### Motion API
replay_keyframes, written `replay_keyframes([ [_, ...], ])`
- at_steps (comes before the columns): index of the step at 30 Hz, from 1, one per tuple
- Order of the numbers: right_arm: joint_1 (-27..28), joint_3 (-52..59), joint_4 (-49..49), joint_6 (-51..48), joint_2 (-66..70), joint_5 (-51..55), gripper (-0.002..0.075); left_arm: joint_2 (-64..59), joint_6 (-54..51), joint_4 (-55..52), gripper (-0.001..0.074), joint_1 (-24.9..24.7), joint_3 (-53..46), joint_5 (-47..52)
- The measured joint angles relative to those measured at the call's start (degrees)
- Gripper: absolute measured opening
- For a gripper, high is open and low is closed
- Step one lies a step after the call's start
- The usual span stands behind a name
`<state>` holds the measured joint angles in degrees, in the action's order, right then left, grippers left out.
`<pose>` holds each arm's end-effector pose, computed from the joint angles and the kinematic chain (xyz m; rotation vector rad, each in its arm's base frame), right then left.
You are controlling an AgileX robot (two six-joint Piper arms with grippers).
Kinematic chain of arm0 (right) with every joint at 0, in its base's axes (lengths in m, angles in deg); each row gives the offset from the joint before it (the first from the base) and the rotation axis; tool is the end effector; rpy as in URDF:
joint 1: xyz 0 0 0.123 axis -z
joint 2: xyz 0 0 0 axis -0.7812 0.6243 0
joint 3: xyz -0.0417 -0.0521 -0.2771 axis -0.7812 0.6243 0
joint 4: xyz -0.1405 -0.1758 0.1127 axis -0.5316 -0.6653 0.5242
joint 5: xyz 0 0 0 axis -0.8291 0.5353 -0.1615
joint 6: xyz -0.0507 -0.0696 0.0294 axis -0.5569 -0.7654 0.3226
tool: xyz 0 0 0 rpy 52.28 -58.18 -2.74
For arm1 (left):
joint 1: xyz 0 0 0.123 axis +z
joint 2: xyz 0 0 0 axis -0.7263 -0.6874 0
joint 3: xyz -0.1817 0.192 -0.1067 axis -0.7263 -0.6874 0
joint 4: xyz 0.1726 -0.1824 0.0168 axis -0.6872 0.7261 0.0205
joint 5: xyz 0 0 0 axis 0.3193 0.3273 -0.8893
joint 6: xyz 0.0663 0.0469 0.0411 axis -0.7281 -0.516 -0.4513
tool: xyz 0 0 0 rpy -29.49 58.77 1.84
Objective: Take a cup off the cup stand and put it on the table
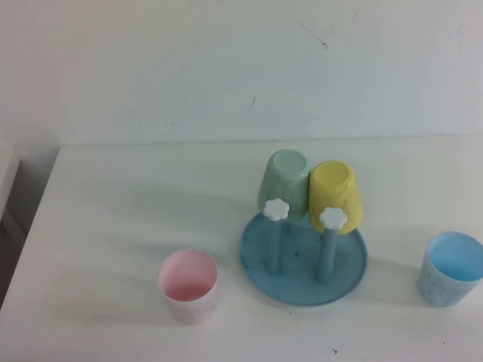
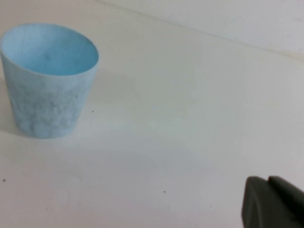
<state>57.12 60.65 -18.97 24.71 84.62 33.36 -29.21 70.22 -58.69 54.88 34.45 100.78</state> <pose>0.0532 -0.0097 0.1723 -0.1803 1.8734 -0.3404 0.0540 0.0058 0.1774 -0.2015 1.7926 0.0153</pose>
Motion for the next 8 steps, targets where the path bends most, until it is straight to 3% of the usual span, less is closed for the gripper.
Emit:
replay_keyframes([
  [8,0.0,0.0,0.0,0.0,0.0,0.0,-0.0002,0.0,-0.1,5.2,-0.0002,0.0,0.0,0.3],
])
